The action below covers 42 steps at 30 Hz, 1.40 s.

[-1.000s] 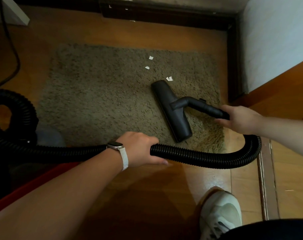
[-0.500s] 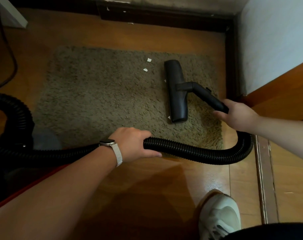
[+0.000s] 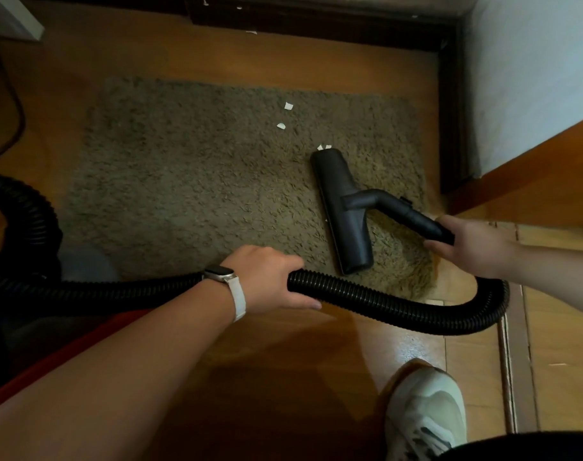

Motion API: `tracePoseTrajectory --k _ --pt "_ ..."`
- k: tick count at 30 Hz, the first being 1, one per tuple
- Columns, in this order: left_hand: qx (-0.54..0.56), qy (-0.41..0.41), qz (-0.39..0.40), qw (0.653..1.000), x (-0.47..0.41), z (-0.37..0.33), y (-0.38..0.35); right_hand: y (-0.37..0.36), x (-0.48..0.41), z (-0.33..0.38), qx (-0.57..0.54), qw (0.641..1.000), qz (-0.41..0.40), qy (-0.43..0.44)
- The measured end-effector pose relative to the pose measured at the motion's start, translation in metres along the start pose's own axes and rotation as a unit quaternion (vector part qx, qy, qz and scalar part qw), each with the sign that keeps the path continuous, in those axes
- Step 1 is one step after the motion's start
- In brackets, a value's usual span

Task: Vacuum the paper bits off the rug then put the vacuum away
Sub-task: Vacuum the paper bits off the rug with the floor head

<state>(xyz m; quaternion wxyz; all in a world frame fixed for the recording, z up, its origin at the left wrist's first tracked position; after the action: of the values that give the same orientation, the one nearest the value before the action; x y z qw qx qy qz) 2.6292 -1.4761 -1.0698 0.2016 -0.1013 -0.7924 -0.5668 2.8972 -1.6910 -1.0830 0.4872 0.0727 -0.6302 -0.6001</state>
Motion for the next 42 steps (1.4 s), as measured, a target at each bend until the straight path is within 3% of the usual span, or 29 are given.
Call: tracePoseTrajectory --k 12,18,21,31,42 --pt "-0.007 0.017 0.014 1.0 0.011 0.014 -0.008 0.002 -0.025 0.051 0.094 0.991 0.021 0.088" --pt "0.003 0.012 -0.003 1.0 0.002 0.012 -0.001 0.006 -0.008 0.003 -0.041 0.998 -0.04 0.007" --pt "0.002 0.018 -0.015 1.0 -0.002 0.014 0.003 0.014 -0.01 -0.006 -0.051 0.996 -0.072 -0.017" --pt "0.021 0.039 -0.023 0.999 0.0 0.025 0.004 0.015 -0.033 0.002 -0.076 0.993 -0.04 -0.075" --pt "0.027 0.066 -0.039 0.997 0.01 0.035 0.005 0.03 -0.071 0.046 -0.072 0.995 0.009 -0.066"
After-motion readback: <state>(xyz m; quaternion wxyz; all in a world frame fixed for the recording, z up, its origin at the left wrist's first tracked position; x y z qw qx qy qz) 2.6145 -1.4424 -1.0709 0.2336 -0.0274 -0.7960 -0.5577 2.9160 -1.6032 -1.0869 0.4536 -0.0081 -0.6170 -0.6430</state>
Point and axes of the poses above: each hand's wrist, its own x-axis away from the middle knuckle, its own y-axis out of the back of the hand, z = x × y, the point moved 4 cm from there along -x, towards the middle knuckle, and after that the axes turned 1 degree about -x, right-handed, at the moved point
